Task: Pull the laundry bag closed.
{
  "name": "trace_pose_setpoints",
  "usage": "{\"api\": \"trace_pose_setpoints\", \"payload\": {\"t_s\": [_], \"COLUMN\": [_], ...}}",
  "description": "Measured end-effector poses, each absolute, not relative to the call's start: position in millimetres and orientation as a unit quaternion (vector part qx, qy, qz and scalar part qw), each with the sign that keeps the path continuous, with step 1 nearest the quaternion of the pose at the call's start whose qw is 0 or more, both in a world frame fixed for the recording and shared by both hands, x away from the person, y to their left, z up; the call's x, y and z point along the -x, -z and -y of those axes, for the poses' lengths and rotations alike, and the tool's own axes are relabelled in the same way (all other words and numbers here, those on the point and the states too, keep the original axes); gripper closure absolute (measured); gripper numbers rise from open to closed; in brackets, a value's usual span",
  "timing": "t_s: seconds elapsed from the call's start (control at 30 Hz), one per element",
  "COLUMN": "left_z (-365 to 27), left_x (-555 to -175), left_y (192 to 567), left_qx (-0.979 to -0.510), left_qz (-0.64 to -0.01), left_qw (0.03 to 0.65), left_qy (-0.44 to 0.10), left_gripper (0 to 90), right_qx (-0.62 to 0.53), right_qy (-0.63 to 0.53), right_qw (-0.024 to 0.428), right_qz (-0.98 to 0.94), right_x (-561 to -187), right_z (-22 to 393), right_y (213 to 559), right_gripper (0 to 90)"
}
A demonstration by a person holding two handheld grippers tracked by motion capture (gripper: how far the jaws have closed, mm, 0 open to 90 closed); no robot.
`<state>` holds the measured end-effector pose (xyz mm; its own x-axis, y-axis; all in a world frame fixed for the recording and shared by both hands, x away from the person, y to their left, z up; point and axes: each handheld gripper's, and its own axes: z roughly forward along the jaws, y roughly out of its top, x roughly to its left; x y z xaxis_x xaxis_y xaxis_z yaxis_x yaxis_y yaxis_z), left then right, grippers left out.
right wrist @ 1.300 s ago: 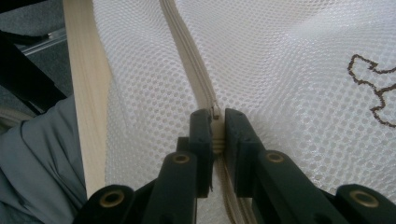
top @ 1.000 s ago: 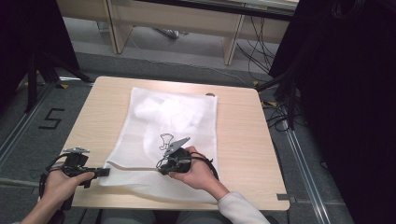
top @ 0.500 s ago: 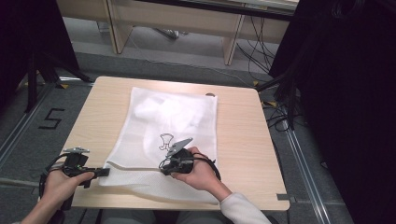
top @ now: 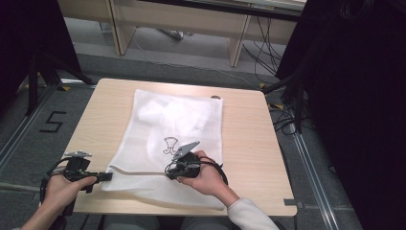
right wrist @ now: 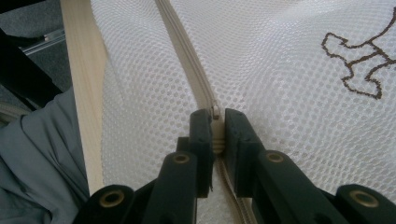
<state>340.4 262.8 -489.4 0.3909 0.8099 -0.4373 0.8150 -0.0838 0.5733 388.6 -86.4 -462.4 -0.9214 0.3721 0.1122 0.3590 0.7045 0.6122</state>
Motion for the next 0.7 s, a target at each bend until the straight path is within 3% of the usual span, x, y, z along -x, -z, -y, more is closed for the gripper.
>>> {"api": "trace_pose_setpoints", "payload": {"t_s": [0.4,0.7], "left_z": [-265.7,-262.8], "left_x": [-340.9,-340.4], "left_y": [488.8,489.3], "left_qx": [-0.750,-0.735], "left_qz": [-0.542,-0.553], "left_qw": [0.380,0.393], "left_qy": [0.003,0.001], "left_gripper": [85.9,85.9], "right_qx": [-0.205,-0.205], "right_qy": [-0.329,-0.338], "right_qw": [0.007,0.002], "right_qz": [-0.922,-0.918], "right_x": [-388.8,-389.1], "right_z": [92.2,94.9], "right_y": [461.7,461.6], "right_gripper": [82.6,82.6]}}
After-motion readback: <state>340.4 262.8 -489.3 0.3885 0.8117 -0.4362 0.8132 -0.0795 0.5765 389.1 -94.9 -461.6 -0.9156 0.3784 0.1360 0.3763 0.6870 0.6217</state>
